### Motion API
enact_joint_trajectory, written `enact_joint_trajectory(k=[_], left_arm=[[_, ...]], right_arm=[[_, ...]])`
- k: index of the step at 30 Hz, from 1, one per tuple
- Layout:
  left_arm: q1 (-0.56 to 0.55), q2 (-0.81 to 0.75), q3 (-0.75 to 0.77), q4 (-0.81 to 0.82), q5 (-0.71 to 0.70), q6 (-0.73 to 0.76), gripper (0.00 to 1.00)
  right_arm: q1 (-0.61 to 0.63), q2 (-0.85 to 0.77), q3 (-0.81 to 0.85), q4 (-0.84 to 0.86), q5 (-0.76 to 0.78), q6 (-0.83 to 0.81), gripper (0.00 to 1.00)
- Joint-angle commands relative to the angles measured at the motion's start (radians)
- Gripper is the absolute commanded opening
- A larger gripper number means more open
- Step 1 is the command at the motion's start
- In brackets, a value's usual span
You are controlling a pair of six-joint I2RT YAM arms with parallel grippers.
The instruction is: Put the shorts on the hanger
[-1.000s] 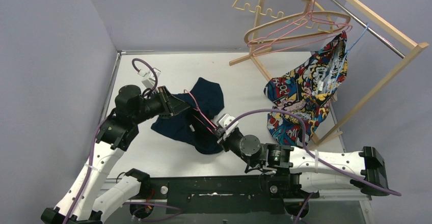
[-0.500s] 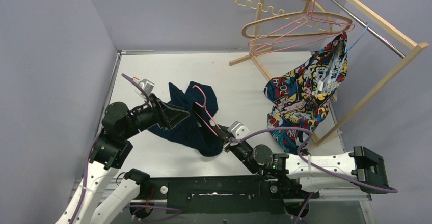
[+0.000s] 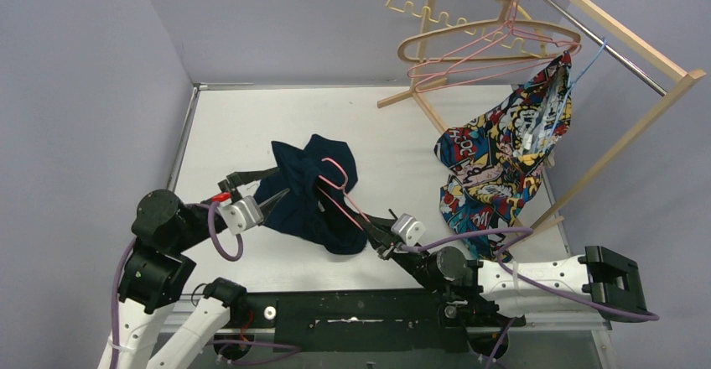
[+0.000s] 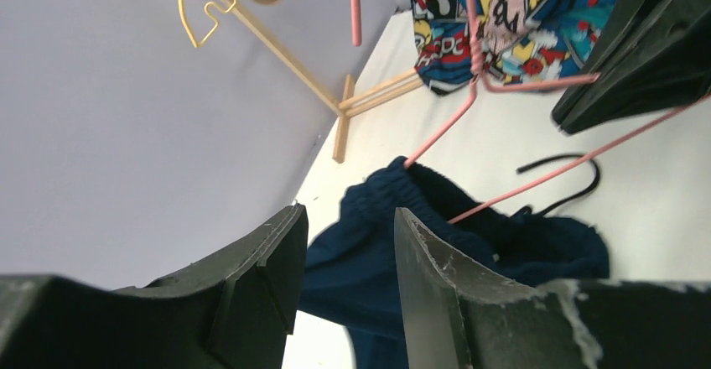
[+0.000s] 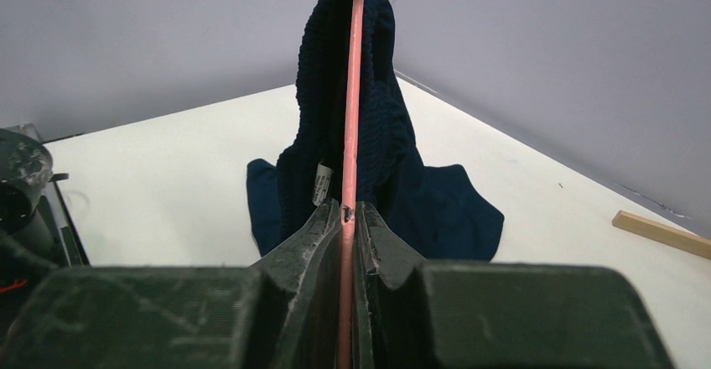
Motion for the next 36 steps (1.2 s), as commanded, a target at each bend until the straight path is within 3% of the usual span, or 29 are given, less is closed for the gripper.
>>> enact_joint_trajectory(k=[1, 11, 24, 36], left_arm=[[0.001, 0.096, 0.139, -0.24, 0.084, 0.372, 0.42], [-0.009, 0.231, 0.222, -0.41, 0.123, 0.435, 0.43], [-0.009, 0.307, 0.181, -0.347, 0.198, 0.448, 0.42], [-0.011, 0.333, 0.181, -0.387, 0.349, 0.466, 0.29]], right_arm=[[0.01, -0.08, -0.007, 0.135, -0.106, 0.013, 0.0], [0.012, -0.184, -0.071, 0.108, -0.18, -0.006, 0.0], [0.013, -0.193, -0.054, 0.063, -0.258, -0.047, 0.0], [0.011, -0.126, 0.019, 0.062, -0.335, -0.092, 0.0]])
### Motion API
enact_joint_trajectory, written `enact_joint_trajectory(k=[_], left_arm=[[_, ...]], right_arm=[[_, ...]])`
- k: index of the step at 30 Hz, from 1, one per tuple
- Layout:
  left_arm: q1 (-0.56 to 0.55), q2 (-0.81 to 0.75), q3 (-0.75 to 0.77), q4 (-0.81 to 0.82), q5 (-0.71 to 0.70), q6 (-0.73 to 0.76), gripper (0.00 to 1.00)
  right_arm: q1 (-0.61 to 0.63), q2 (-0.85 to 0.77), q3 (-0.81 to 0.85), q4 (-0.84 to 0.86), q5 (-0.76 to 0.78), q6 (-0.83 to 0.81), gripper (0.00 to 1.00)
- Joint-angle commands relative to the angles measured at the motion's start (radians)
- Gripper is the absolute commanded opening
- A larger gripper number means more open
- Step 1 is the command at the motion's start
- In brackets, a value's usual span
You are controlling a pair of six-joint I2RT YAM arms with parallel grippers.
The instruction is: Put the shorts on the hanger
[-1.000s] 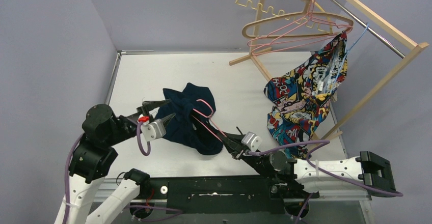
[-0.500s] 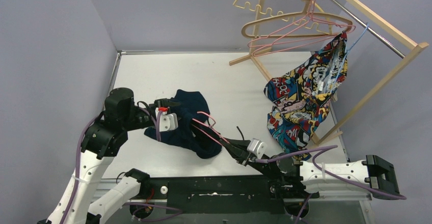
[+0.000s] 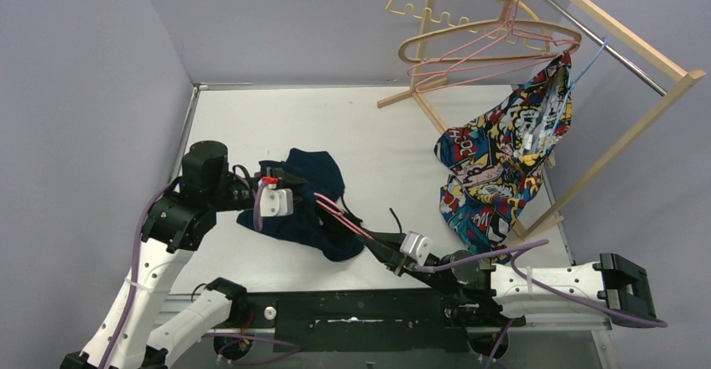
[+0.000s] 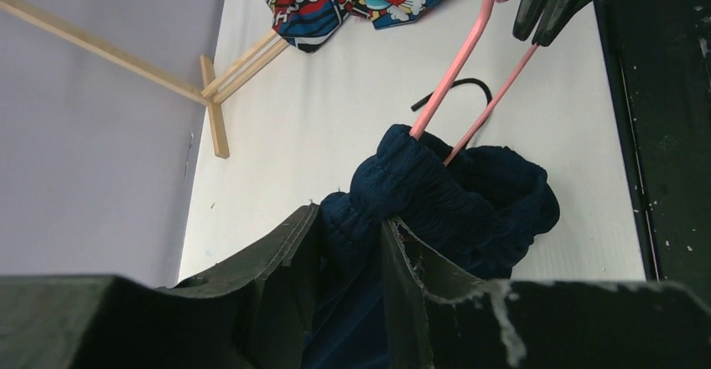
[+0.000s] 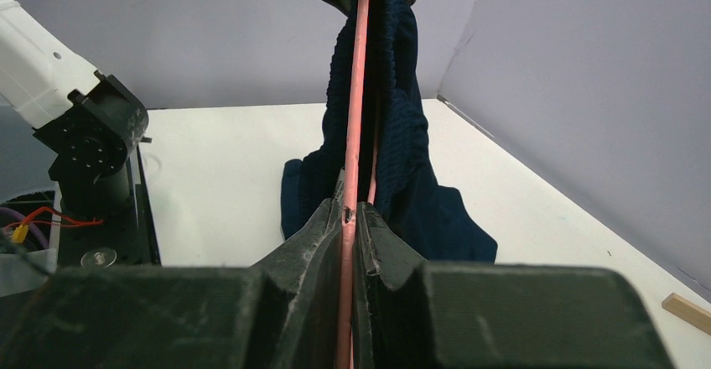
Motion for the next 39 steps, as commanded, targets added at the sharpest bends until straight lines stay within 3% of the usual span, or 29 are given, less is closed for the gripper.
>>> enact_joint_trajectory(k=[1, 13, 15, 19, 23, 25, 29, 33, 39], left_arm=[[-0.005, 0.003, 0.018, -0.036, 0.122, 0.05, 0.29], [-0.006, -0.011, -0.001, -0.072, 0.139, 0.062, 0.33], [-0.01, -0.008, 0.002, -0.087, 0.139, 0.066, 0.28], [-0.012, -0.006, 0.016, -0.083, 0.124, 0.033, 0.01], [-0.012, -0.021, 0.013, -0.018, 0.073, -0.057, 0.0], [-0.012, -0.046, -0.006, 0.037, 0.036, -0.105, 0.0], [-0.012, -0.118, -0.066, 0.166, -0.035, -0.216, 0.0], [-0.012, -0.152, -0.098, 0.209, -0.141, -0.327, 0.0], [-0.012, -0.256, -0.159, 0.321, -0.327, -0.464, 0.0]], right_arm=[[0.01, 0.023, 0.1, 0.12, -0.088, -0.04, 0.0], [0.004, 0.087, 0.15, 0.12, -0.103, -0.074, 0.0], [0.002, 0.085, 0.15, 0.118, -0.101, -0.073, 0.0], [-0.003, 0.068, 0.14, 0.108, -0.086, -0.065, 0.0], [-0.018, 0.041, 0.13, 0.089, -0.051, -0.032, 0.0], [-0.029, 0.025, 0.133, 0.061, -0.049, -0.006, 0.07], [-0.039, -0.013, 0.129, 0.023, -0.016, 0.048, 0.32], [-0.04, -0.052, 0.154, -0.078, 0.14, 0.158, 0.56], [-0.042, -0.074, 0.315, -0.434, 0.39, 0.455, 0.62]])
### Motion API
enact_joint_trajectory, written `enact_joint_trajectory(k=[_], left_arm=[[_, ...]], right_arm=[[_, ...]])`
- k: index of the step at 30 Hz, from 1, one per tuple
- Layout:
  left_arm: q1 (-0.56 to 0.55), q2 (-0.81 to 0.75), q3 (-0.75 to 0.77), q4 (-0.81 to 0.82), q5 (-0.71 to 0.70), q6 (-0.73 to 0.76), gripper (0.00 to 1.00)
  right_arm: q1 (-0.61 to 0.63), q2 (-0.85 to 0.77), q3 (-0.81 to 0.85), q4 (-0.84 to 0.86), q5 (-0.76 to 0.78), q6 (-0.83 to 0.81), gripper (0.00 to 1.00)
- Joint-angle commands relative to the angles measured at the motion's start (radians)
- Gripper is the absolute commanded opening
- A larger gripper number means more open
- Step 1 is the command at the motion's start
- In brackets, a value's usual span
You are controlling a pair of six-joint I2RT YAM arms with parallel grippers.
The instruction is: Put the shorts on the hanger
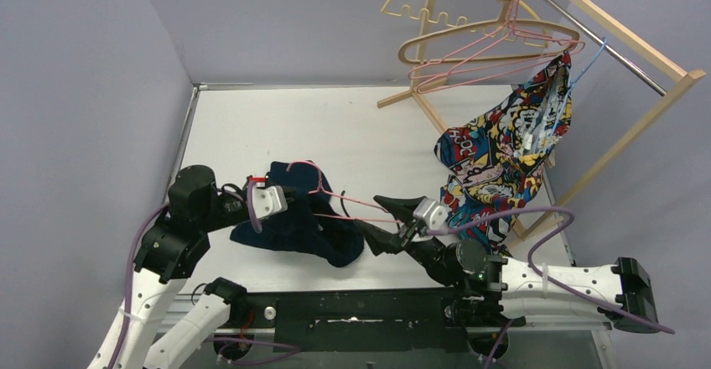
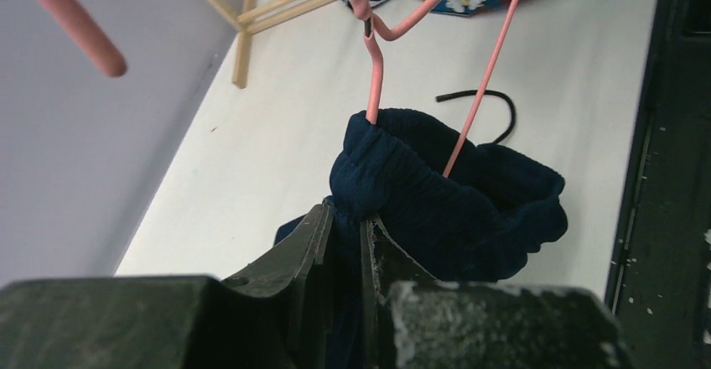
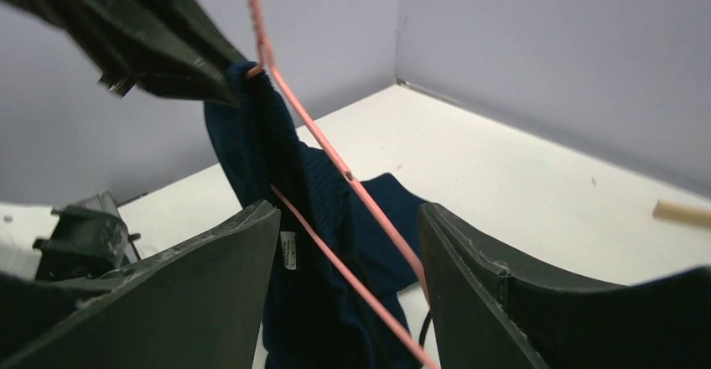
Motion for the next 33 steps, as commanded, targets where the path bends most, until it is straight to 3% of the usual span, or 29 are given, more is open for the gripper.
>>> enact_joint_trajectory(k=[1, 9, 17, 20, 26, 33], left_arm=[[0.001, -0.083, -0.023, 0.206, -0.175, -0.157, 0.0], [0.0, -0.178, -0.087, 0.318, -0.446, -0.281, 0.0], [0.0, -0.237, -0.097, 0.446, -0.453, -0.487, 0.0], [0.001, -0.251, -0.096, 0.47, -0.424, -0.534, 0.0], [0.001, -0.299, -0.129, 0.509, -0.417, -0.583, 0.0], [0.0, -0.338, -0.152, 0.545, -0.404, -0.613, 0.0]], right_arm=[[-0.005, -0.018, 0.159, -0.264, 0.204, 0.282, 0.62], [-0.005, 0.058, 0.375, -0.626, 0.354, 0.645, 0.65], [-0.007, 0.203, 0.488, -0.723, 0.371, 0.762, 0.64], [-0.02, 0.259, 0.497, -0.725, 0.333, 0.835, 0.62], [-0.188, 0.362, 0.505, -0.736, 0.049, 0.958, 0.56], [-0.225, 0.373, 0.437, -0.614, -0.057, 0.971, 0.53]])
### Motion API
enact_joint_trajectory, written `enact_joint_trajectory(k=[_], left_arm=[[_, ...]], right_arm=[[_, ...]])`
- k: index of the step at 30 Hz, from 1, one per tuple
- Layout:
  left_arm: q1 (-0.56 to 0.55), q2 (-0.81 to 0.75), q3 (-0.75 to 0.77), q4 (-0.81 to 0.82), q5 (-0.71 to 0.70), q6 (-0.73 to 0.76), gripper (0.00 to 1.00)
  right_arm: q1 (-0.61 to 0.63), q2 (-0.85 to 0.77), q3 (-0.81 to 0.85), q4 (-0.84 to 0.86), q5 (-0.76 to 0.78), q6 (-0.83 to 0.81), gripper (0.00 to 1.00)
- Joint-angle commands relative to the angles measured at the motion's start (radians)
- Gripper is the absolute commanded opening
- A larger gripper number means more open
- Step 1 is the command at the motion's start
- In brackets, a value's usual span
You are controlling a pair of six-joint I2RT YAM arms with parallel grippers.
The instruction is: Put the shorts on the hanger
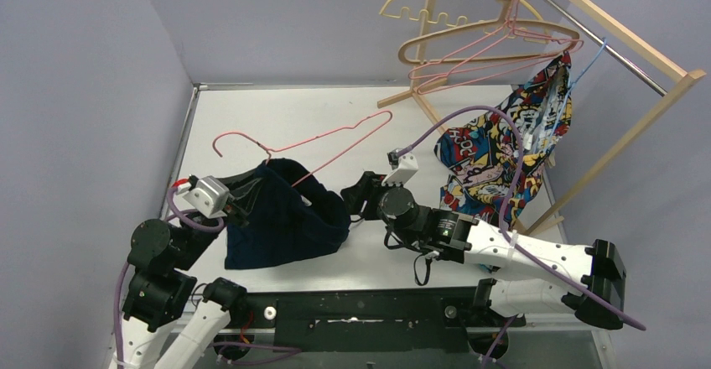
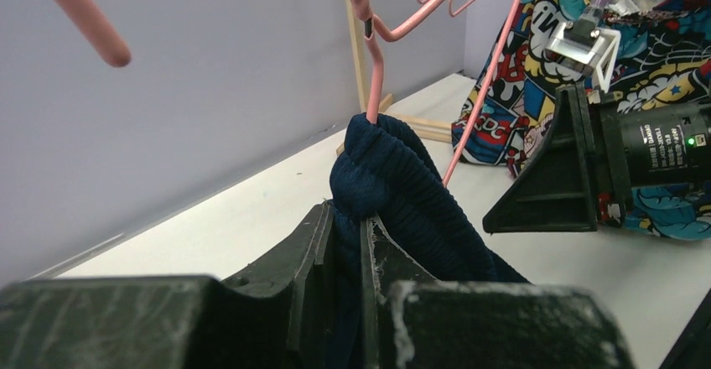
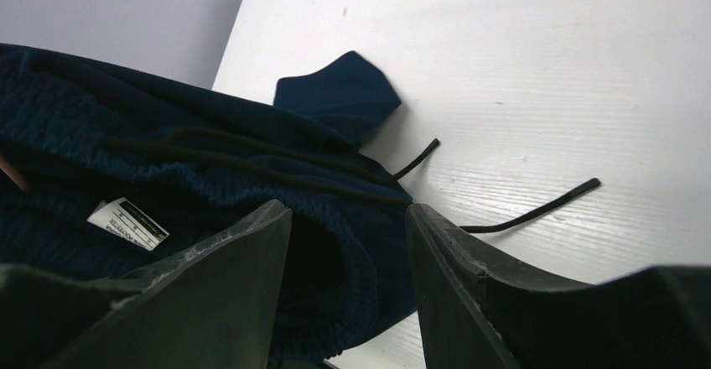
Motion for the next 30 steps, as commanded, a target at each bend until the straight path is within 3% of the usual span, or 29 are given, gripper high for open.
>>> enact_joint_trajectory(k=[1, 13, 18, 23, 30], left_arm=[[0.001, -0.011, 0.025, 0.164, 0.014, -0.041, 0.0], [0.001, -0.015, 0.015, 0.233, 0.021, -0.078, 0.0], [0.001, -0.018, 0.009, 0.229, 0.015, -0.073, 0.0], [0.001, -0.023, 0.013, 0.213, 0.013, -0.054, 0.0], [0.0, -0.041, 0.038, 0.108, 0.065, 0.049, 0.0]], right_arm=[[-0.005, -0.009, -0.022, 0.118, -0.099, 0.051, 0.53], [-0.014, 0.03, -0.121, 0.227, -0.221, 0.126, 0.49], [-0.015, 0.025, -0.142, 0.252, -0.225, 0.136, 0.36], [-0.014, -0.025, -0.149, 0.232, -0.175, 0.114, 0.02], [-0.025, -0.123, -0.093, 0.073, -0.055, 0.035, 0.0]])
